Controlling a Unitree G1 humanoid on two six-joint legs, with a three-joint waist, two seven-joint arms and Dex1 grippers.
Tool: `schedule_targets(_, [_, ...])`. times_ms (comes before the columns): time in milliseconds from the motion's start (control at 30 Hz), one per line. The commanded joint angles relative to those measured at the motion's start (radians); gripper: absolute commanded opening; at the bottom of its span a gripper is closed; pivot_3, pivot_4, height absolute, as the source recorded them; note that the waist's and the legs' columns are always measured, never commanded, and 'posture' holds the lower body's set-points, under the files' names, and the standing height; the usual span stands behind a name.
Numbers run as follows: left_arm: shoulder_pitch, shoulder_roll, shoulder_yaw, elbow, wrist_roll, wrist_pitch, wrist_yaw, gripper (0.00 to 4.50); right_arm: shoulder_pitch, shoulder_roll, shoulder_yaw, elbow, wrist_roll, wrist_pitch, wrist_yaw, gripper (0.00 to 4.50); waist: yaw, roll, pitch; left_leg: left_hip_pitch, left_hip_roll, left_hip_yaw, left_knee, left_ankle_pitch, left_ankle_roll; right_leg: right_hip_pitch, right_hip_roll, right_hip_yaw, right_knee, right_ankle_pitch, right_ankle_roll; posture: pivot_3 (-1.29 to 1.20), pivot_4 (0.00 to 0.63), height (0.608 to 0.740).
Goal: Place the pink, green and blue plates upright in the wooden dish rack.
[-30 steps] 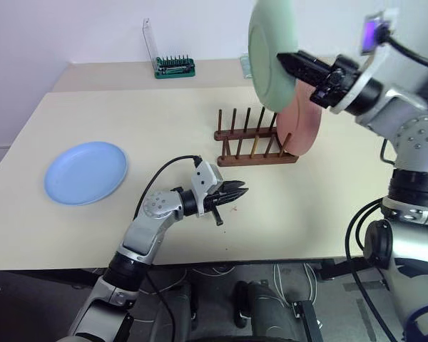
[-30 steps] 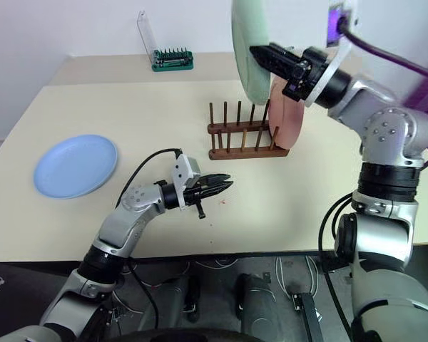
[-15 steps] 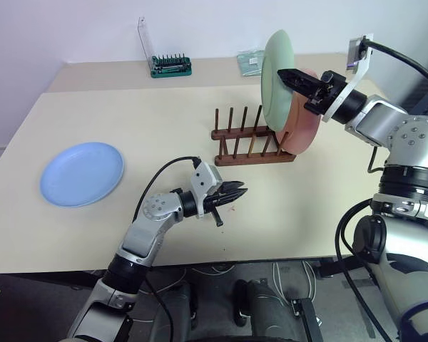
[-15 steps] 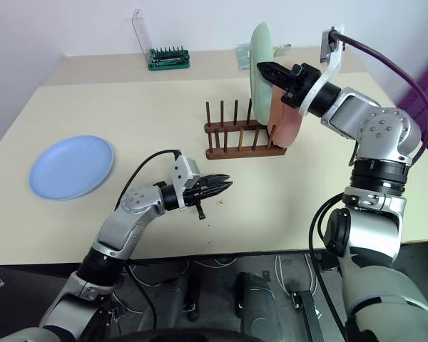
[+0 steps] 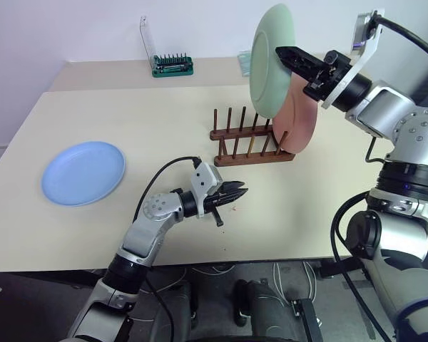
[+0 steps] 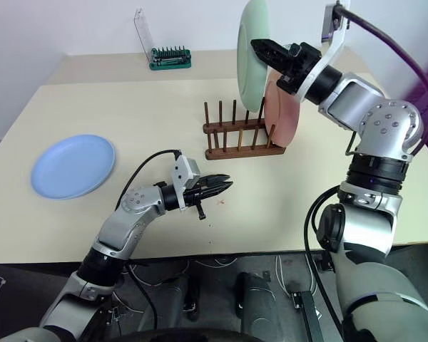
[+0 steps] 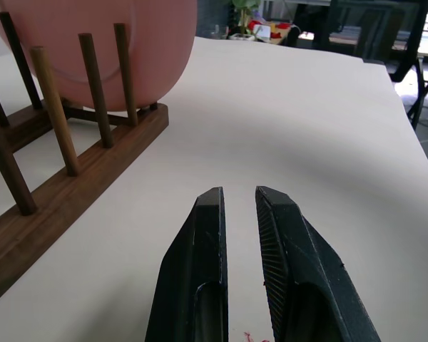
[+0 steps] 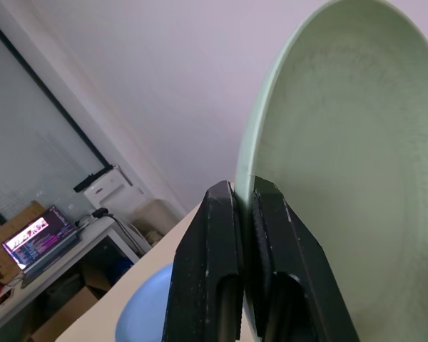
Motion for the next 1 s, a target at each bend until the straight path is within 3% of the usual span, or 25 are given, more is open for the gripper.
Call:
schedule_targets(33, [-0.016, -0.003, 0.030, -0.018, 0.011, -0.036, 0.039, 0.68, 0.016, 0.015, -0.026, -0.036, 0.036, 0.010, -0.022, 0.04, 0.000, 0.000, 0.000, 0.000, 0.000, 0.000, 0.000, 0.000, 0.000, 0.000, 0.000, 0.000, 0.000, 0.000, 0.000, 0.00, 0.150, 0.730])
schedule_targets(333, [-0.001, 0.025, 0.079, 0.003, 0.046, -0.067, 0.121, 0.68, 0.060, 0.021, -0.007, -0.005, -0.001, -0.007, -0.030, 0.04, 0.000, 0.000, 0.000, 0.000, 0.000, 0.000, 0.000, 0.000, 0.000, 0.000, 0.000, 0.000, 0.000, 0.000, 0.000, 0.00, 0.150, 0.730])
schedule_targets(467, [0.005, 0.033, 0.082, -0.005, 0.041, -0.065, 0.122, 0.68, 0.055, 0.018, -0.006, 0.013, -0.010, -0.012, -0.019, 1.44, 0.000, 0.000, 0.000, 0.000, 0.000, 0.000, 0.000, 0.000, 0.000, 0.000, 0.000, 0.000, 0.000, 0.000, 0.000, 0.00, 0.150, 0.730])
schedule_targets(600, [0.006, 0.030, 0.077, -0.009, 0.039, -0.062, 0.123, 0.68, 0.038, 0.006, 0.016, 0.007, -0.051, -0.055, 0.000, 3.52, 0.000, 0.000, 0.000, 0.000, 0.000, 0.000, 0.000, 0.000, 0.000, 0.000, 0.000, 0.000, 0.000, 0.000, 0.000, 0.00, 0.150, 0.730])
schedule_targets(1000, [0.015, 0.021, 0.079, -0.023, 0.037, -0.056, 0.136, 0.68, -0.017, -0.135, 0.194, -0.057, -0.297, -0.266, 0.172, 3.52, 0.000, 0.000, 0.000, 0.000, 0.000, 0.000, 0.000, 0.000, 0.000, -0.001, 0.000, 0.000, 0.000, -0.002, 0.003, 0.00, 0.150, 0.730])
